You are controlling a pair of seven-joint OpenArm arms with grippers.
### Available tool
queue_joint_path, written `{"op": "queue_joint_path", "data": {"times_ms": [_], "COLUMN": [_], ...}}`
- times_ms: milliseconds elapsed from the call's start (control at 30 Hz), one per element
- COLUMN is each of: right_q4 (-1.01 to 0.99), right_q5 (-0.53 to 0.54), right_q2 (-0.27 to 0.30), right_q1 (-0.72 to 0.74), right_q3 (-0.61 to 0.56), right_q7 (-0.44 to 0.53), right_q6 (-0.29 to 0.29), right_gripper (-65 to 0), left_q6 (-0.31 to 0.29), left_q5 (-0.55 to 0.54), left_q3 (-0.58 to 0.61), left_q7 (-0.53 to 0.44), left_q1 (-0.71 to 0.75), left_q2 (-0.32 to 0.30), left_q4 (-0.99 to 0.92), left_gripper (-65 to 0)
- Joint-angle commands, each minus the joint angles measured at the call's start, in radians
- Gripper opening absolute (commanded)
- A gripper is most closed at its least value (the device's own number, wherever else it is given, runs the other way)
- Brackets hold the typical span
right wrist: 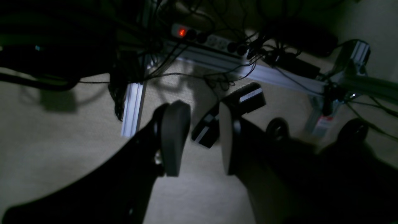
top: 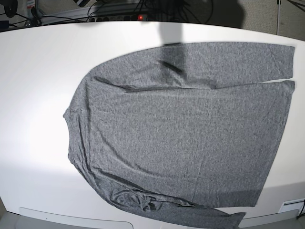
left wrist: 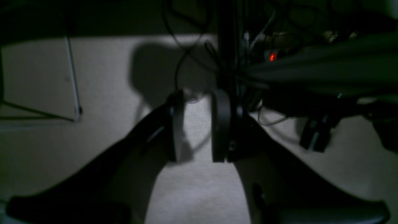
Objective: Fold the T-shirt properly
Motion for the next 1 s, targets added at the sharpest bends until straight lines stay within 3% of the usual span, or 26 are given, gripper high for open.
{"op": "queue_joint_path", "data": {"times_ms": [0,233,433,633,967], "right_q4": [0.05,0.338,0.532,0.692,0.865], "right_q5": [0.013,0.023,0.022,-0.033,-0.279], "right_q2": [0.016,0.121,0.21,0.282,0.412], "right_q1": [-0.047,-0.236,-0.321,-0.322,-0.308], "right_q3": [0.001,0.002,0.002,0.002,0.003], "right_q7": [0.005,-0.054,-0.1,-0.2,-0.214], "right_q6": [0.002,0.002,0.0,0.0,-0.017], "right_gripper": [-44.8,-44.8,-44.8,-44.8,-44.8], "left_q6": [-0.003,-0.003,-0.003,-0.002,-0.016], "left_q5": [-0.005,-0.005,0.01,0.221,0.515], "left_q3": [-0.003,-0.003,-0.003,-0.003,-0.003], "left_q7": [-0.002,0.092,0.097,0.126,0.126], "left_q1": [0.029,0.113,0.172,0.182,0.097], "left_q2": [-0.002,-0.027,-0.108,-0.202,-0.422], "left_q4": [0.042,0.254,0.409,0.553,0.667], "left_gripper": [-49.5,-49.5,-49.5,-49.5,-48.0]}}
